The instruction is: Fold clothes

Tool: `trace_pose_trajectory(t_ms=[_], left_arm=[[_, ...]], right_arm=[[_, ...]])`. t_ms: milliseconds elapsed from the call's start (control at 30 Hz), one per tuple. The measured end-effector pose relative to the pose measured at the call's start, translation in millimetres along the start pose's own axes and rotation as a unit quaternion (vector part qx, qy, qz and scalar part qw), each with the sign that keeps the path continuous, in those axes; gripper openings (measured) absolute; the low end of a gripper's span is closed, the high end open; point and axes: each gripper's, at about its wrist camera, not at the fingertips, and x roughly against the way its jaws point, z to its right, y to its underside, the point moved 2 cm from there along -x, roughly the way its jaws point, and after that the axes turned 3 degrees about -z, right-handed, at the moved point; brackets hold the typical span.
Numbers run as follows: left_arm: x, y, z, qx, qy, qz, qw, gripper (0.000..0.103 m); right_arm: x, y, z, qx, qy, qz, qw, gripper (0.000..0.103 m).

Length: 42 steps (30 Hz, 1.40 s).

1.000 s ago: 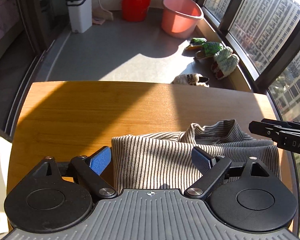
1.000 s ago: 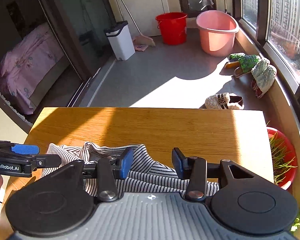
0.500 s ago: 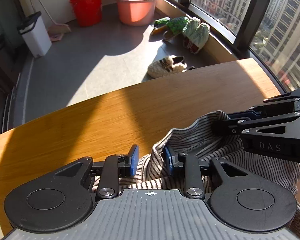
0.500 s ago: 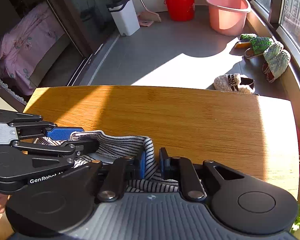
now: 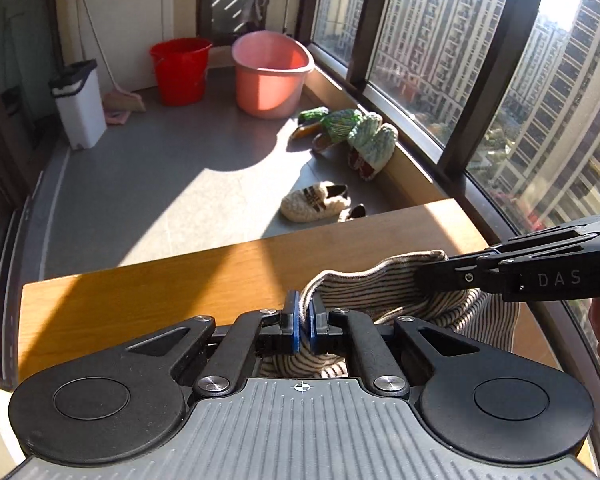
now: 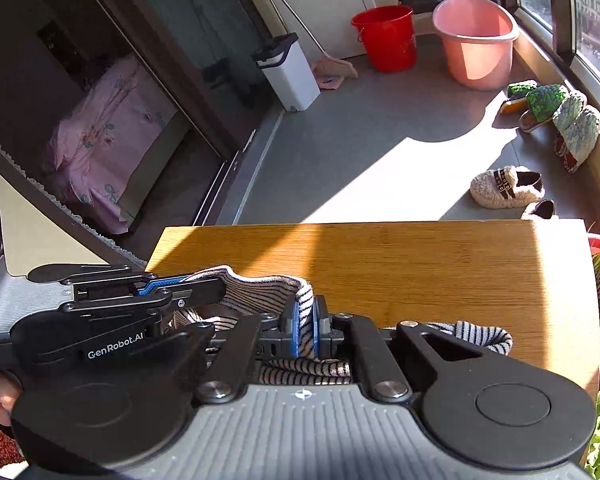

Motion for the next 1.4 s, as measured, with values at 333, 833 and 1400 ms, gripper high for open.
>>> trace_pose_trajectory(t_ms=[333, 833, 1400], left_arm=[[77, 154, 31, -0.005, 0.124, -0.121, 0.9849, 0.005], [100, 197, -41, 0.117, 0.118, -0.134, 0.977, 0.048], [73, 191, -10, 0.186, 0.031, -0.073, 0.9794, 0.099]], right_arm=[[46, 153, -38, -0.089, 0.054, -0.109, 0.989, 0.006], [76, 239, -61, -0.144, 0.179, -0.066, 0.971, 0.055], [77, 207, 15, -0.113, 0.225, 0.037, 0.967, 0.103]])
